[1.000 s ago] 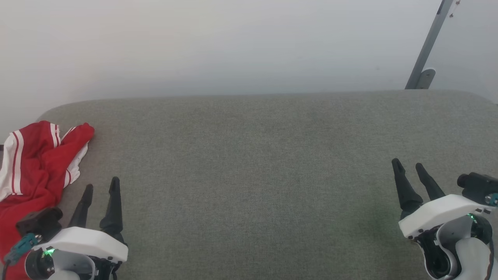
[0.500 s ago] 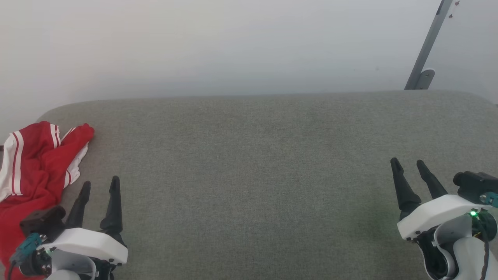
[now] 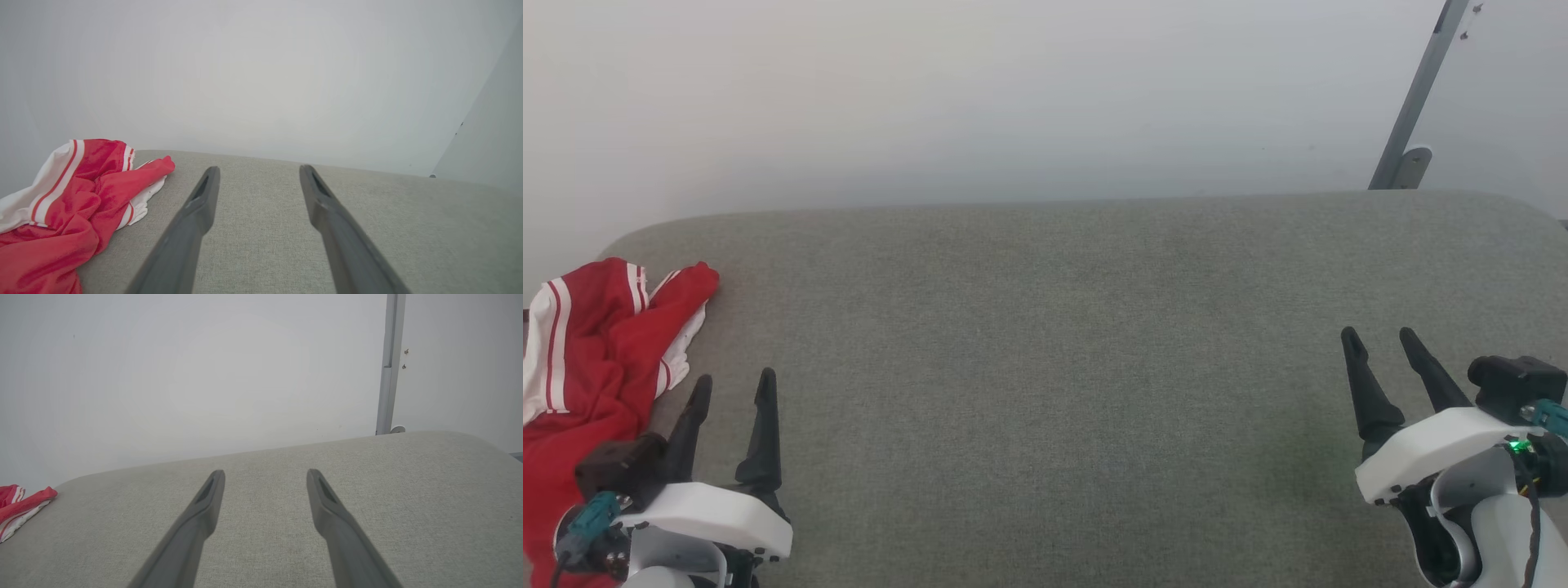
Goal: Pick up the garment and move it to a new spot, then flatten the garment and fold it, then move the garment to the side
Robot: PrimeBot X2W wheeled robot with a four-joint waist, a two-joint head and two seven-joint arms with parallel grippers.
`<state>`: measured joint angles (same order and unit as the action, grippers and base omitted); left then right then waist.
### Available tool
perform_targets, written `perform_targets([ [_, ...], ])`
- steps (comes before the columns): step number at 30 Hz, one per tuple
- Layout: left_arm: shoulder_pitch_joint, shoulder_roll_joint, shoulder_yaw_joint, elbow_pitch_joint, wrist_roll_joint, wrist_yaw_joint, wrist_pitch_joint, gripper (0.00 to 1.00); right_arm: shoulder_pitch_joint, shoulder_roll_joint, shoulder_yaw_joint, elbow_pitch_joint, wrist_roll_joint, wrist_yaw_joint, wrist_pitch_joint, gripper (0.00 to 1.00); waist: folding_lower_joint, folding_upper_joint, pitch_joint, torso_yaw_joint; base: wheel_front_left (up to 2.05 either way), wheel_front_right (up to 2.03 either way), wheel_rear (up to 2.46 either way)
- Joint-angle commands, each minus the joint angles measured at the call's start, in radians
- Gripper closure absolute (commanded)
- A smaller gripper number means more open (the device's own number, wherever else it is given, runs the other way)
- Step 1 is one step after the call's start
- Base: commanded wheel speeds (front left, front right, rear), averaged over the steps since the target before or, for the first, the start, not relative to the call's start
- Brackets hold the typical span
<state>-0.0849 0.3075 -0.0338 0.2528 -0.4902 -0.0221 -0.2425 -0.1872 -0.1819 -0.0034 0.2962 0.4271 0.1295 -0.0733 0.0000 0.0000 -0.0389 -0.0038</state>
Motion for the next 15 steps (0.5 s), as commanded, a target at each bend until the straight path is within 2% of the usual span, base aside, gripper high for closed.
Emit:
perform_targets([
  [1, 0.005, 0.008, -0.003, -0.005, 0.02, 0.004, -0.011, 0.0, 0.006, 0.001, 0.0, -0.008, -0.023, 0.002, -0.009, 0.0, 0.0, 0.0, -0.001, -0.001, 0.0, 0.0, 0.0],
  [15, 0.012, 0.016, -0.013, -0.006, 0.045, 0.013, -0.025, 0.0, 0.011, 0.005, 0.002, -0.023, -0.057, 0.001, -0.011, 0.0, 0.0, 0.0, -0.003, -0.003, 0.0, 0.0, 0.0],
])
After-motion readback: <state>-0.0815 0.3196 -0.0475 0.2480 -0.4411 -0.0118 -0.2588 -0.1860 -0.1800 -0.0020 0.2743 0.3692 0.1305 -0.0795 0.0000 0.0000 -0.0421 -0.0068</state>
